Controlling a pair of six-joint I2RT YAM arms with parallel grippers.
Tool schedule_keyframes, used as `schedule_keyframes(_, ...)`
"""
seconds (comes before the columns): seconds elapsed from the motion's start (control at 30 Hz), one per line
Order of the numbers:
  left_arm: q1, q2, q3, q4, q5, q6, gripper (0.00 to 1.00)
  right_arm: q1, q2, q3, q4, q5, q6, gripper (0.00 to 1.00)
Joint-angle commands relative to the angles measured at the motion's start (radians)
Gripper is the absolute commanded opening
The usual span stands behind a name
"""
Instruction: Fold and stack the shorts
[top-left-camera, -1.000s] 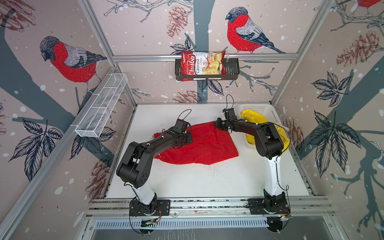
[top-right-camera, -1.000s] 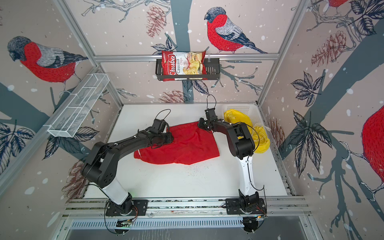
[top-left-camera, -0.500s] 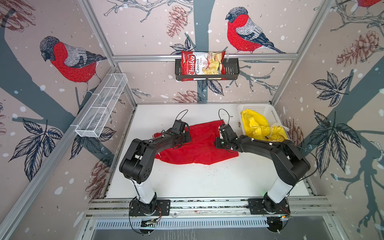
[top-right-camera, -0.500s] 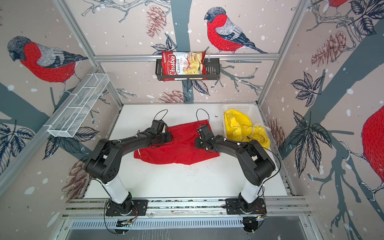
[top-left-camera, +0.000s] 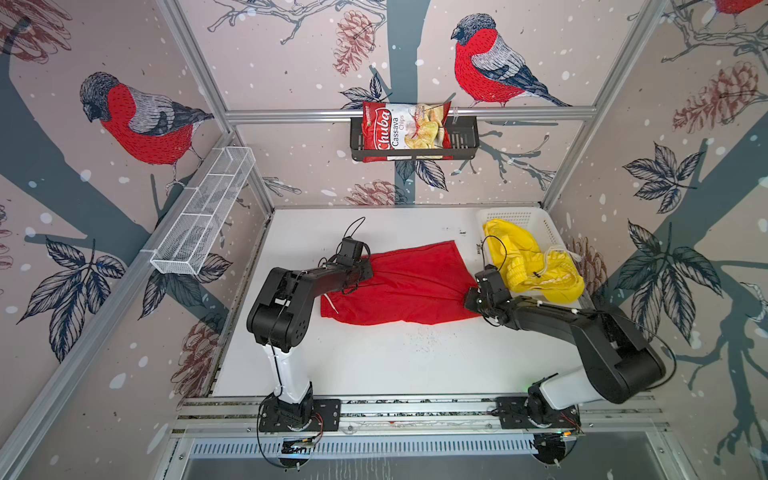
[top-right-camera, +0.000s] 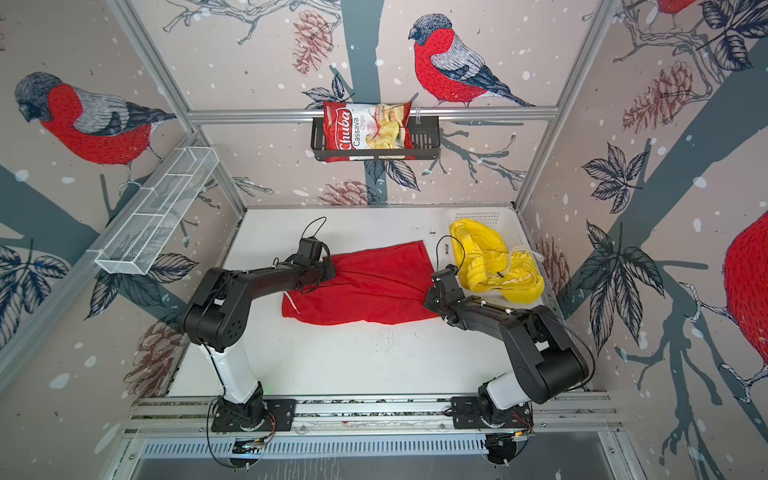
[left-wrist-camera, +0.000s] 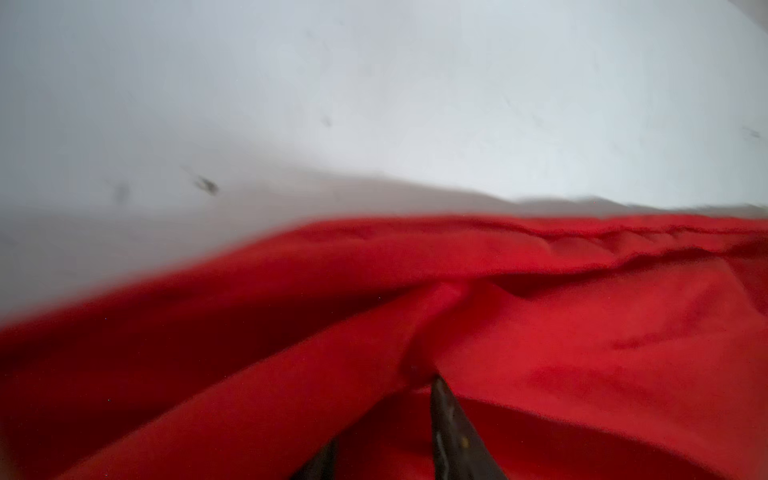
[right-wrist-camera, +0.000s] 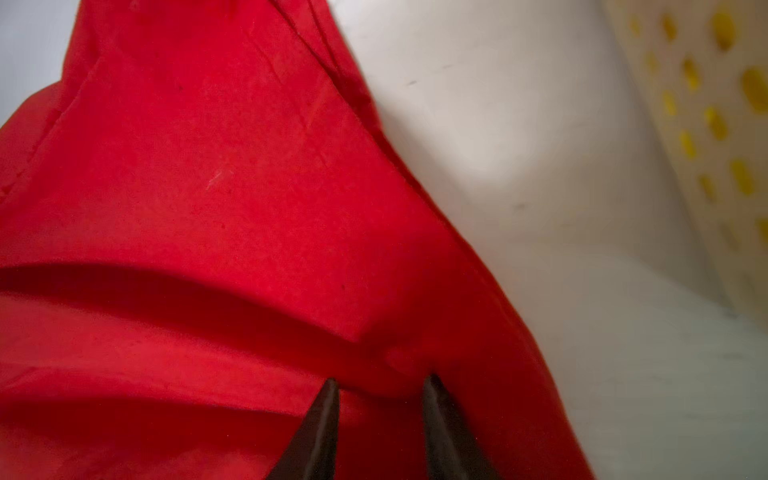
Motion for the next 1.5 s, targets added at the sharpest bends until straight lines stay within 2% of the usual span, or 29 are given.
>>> schedule_keyframes(0.0, 0.004, -0.022, 0.028, -0.054, -0.038, 0.022, 0.39, 0.013, -0.015, 0.006, -0.202, 0.032, 0.026, 0.36)
schedule_keyframes(0.1, -0.007, -0.082, 0.06, -0.081, 0.026, 0.001, 0.45, 0.066, -0.047, 0.059, -0.214, 0.032, 0.011, 0.37)
schedule_keyframes(0.23, -0.054, -0.224, 0.087, -0.154, 0.029, 0.005, 0.52, 0.151, -0.094, 0.155, -0.272, 0.072, 0.007, 0.43)
schedule_keyframes(0.33, -0.092, -0.352, 0.063, -0.195, 0.019, 0.006, 0.56, 0.199, -0.121, 0.207, -0.34, 0.125, 0.031, 0.52)
schedule_keyframes(0.43, -0.115, -0.455, -0.01, -0.228, 0.036, -0.004, 0.55, 0.22, -0.16, 0.197, -0.362, 0.132, 0.054, 0.62)
schedule_keyframes(0.5, -0.116, -0.526, -0.099, -0.251, 0.038, -0.022, 0.53, 0.231, -0.181, 0.176, -0.356, 0.127, 0.059, 0.62)
schedule_keyframes(0.6, -0.117, -0.614, -0.245, -0.239, 0.051, -0.063, 0.5, 0.243, -0.174, 0.144, -0.345, 0.116, 0.081, 0.52)
schedule_keyframes(0.67, -0.116, -0.649, -0.344, -0.178, 0.092, -0.081, 0.5, 0.255, -0.164, 0.112, -0.32, 0.107, 0.103, 0.51)
schedule_keyframes(0.77, -0.116, -0.654, -0.454, -0.113, 0.08, -0.115, 0.5, 0.258, -0.142, 0.057, -0.267, 0.096, 0.134, 0.51)
schedule_keyframes(0.9, -0.094, -0.623, -0.478, -0.201, -0.017, -0.156, 0.48, 0.234, -0.119, -0.001, -0.226, 0.092, 0.163, 0.51)
schedule_keyframes(1.1, 0.025, -0.601, -0.557, -0.27, -0.077, -0.152, 0.48, 0.132, -0.169, -0.095, -0.224, 0.082, 0.19, 0.52)
schedule_keyframes(1.2, 0.051, -0.58, -0.594, -0.286, -0.115, -0.152, 0.48, 0.09, -0.216, -0.115, -0.247, 0.081, 0.178, 0.54)
schedule_keyframes(1.33, 0.051, -0.591, -0.602, -0.29, -0.086, -0.153, 0.47, 0.082, -0.273, -0.084, -0.289, 0.097, 0.153, 0.55)
schedule_keyframes(1.47, 0.049, -0.683, -0.564, -0.343, -0.007, -0.155, 0.47, 0.121, -0.278, -0.02, -0.327, 0.119, 0.15, 0.55)
